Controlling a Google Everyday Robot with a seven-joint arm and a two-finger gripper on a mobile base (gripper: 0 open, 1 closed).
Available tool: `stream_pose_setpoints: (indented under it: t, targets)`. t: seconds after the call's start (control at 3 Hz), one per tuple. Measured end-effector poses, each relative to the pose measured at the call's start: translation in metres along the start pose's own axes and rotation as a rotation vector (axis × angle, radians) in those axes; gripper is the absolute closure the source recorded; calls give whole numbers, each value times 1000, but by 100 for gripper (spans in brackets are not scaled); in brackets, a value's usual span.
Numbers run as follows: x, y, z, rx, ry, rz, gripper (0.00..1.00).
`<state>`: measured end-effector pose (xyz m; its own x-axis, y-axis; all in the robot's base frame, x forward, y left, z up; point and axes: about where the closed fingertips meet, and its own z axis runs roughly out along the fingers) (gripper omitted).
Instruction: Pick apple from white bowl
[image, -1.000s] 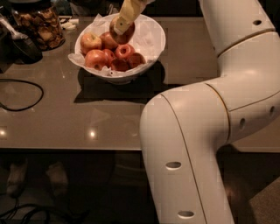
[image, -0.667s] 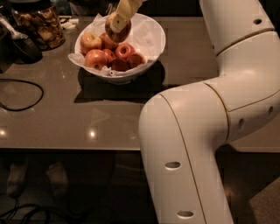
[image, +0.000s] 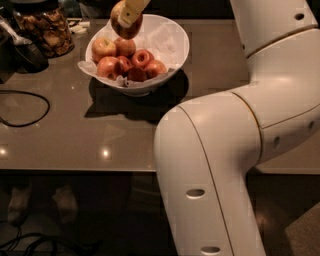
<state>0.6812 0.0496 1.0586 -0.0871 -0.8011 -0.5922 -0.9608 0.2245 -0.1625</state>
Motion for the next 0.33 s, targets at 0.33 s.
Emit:
stream_pose_setpoints:
  t: [0.33]
  targets:
    - [-6,-6,4,18,-20,1,100]
